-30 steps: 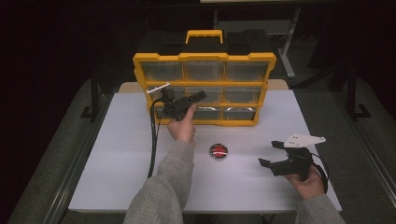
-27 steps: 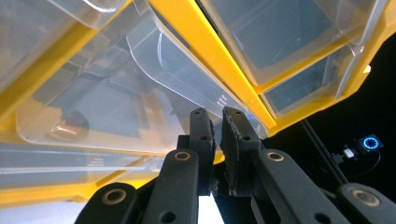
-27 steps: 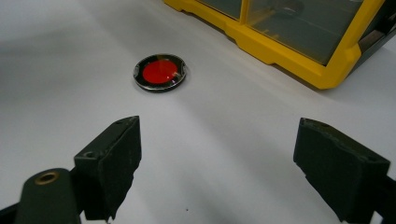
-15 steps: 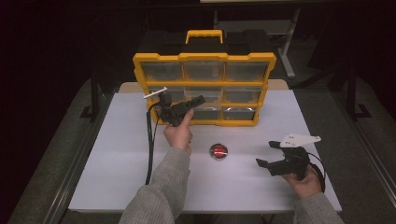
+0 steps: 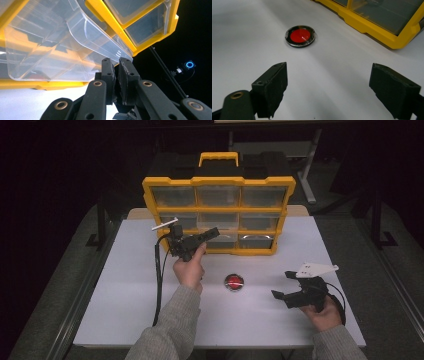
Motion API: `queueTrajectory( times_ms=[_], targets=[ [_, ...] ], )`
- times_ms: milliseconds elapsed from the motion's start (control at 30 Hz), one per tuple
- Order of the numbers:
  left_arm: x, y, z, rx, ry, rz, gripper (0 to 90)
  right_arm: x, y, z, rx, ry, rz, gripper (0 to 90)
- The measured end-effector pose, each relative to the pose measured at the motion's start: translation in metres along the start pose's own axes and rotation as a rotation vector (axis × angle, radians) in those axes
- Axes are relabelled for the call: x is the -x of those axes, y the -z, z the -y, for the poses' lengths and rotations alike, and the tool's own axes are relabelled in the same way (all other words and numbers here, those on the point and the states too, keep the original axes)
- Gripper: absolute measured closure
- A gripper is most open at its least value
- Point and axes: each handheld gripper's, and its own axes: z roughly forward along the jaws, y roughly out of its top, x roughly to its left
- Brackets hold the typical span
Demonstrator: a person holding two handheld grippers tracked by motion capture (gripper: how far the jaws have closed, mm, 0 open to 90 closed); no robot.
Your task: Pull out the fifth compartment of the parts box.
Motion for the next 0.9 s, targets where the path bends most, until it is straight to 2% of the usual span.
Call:
queueTrajectory(
  times_ms=[67,233,367,433,467,533,600,667,700,733,767,900],
  targets=[
    [-0.001,0.001,0.001,-0.005,-0.009,0.004,82.3,0.0,0.0,0.0,0.0,0.002,0.001,14.2],
    [0.001,0.004,0.002,-0.005,0.001,0.004,82.3,0.0,-0.001,0.0,-0.001,0.0,0.001,14.2],
    [0.001,0.005,0.004,-0.007,-0.011,0.006,82.3,-0.001,-0.002,0.0,-0.009,-0.001,0.0,14.2],
    [0.001,0.005,0.004,-0.016,-0.045,0.01,82.0,-0.001,-0.002,0.0,-0.012,0.002,0.002,14.1],
    [0.001,0.006,0.004,-0.025,-0.056,0.017,80.0,0.0,-0.002,0.0,-0.011,0.002,0.002,14.1],
    [0.004,0.006,0.004,-0.048,-0.086,0.004,73.1,0.0,-0.002,0.0,-0.009,0.0,0.0,14.1],
    [0.008,0.01,0.005,-0.073,-0.14,-0.03,68.6,0.0,-0.002,0.0,-0.008,-0.001,-0.001,14.1],
    [0.013,0.013,0.004,-0.112,-0.212,-0.032,62.2,0.0,-0.001,0.0,-0.008,-0.001,0.0,14.1],
    [0.016,0.014,0.004,-0.128,-0.221,-0.039,59.5,-0.001,-0.002,0.0,-0.008,0.0,0.001,14.1],
    [0.019,0.015,0.003,-0.152,-0.268,-0.039,57.0,-0.001,-0.002,0.0,-0.01,-0.001,-0.001,14.2],
    [0.023,0.016,0.002,-0.187,-0.331,-0.039,54.7,-0.001,-0.002,0.0,-0.009,0.004,-0.001,14.1],
    [0.038,0.019,-0.002,-0.278,-0.515,-0.058,46.7,-0.001,-0.001,0.0,-0.005,0.008,0.001,14.2]
  ],
)
